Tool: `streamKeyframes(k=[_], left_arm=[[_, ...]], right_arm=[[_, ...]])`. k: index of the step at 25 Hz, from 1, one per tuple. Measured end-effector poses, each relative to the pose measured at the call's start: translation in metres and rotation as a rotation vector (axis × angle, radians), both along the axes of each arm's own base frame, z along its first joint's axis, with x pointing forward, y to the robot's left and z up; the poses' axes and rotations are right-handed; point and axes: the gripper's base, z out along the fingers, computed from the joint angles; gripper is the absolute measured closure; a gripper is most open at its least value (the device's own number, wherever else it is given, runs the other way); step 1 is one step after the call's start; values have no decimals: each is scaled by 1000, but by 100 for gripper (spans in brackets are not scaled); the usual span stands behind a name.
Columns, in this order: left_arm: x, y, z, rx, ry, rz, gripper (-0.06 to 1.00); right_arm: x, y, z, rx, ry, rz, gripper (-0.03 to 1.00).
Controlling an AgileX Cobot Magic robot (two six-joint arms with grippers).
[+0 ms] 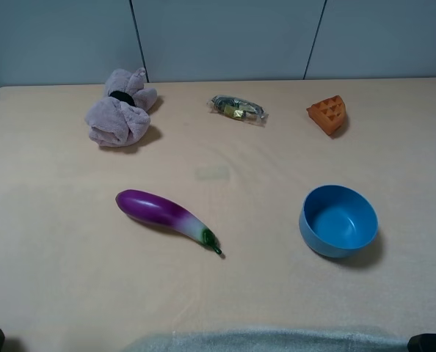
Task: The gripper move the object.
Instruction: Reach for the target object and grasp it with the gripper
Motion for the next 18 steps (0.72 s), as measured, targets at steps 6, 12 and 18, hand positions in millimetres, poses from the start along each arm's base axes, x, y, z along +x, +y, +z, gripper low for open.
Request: streamKeyframes(k=[6, 12, 18], left_arm=[[0, 0, 0, 0, 0, 0, -1], [0, 0, 0, 0, 0, 0, -1], [0, 0, 0, 0, 0, 0, -1]], right_arm=[[0, 0, 0, 0, 0, 0, 28], [0, 0, 0, 2, 0, 2, 28], [0, 2, 0, 18, -1, 12, 28]])
